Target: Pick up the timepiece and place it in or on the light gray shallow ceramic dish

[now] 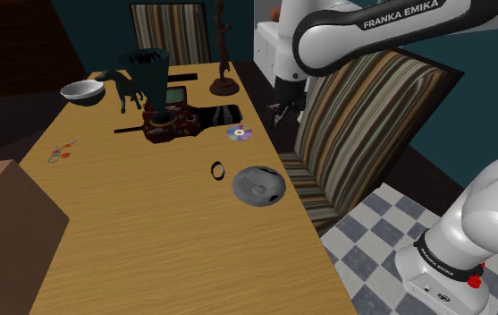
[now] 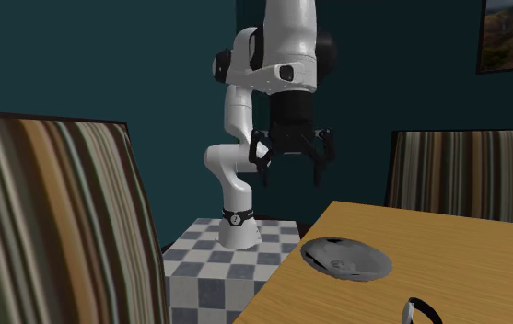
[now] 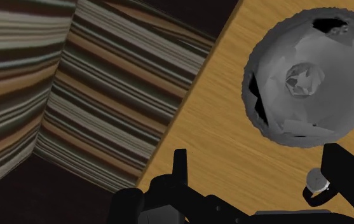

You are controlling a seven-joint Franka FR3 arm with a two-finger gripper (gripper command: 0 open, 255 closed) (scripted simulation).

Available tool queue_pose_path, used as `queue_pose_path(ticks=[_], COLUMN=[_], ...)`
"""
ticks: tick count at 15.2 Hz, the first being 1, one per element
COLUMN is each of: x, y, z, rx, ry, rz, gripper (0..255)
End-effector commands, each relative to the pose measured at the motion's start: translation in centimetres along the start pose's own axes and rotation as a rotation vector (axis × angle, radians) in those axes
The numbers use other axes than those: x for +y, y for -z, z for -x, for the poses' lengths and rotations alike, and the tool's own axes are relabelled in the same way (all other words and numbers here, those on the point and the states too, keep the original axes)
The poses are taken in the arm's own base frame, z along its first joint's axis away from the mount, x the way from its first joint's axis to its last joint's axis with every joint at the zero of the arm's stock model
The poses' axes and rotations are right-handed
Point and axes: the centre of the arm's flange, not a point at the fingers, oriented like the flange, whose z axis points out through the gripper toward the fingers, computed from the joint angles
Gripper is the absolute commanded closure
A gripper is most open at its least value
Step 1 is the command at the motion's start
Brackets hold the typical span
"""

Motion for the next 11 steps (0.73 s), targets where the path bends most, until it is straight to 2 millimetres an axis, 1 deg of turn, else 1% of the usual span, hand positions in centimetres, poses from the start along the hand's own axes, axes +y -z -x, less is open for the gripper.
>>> queue_pose_path(ticks=[1, 11], x=[-1.3, -8.3], y=[-1.0, -7.5], z=[-1.8, -10.9], rx=[-0.002, -0.015], ry=[-0.008, -0.042], rz=[-0.004, -0.021], gripper=[0, 0])
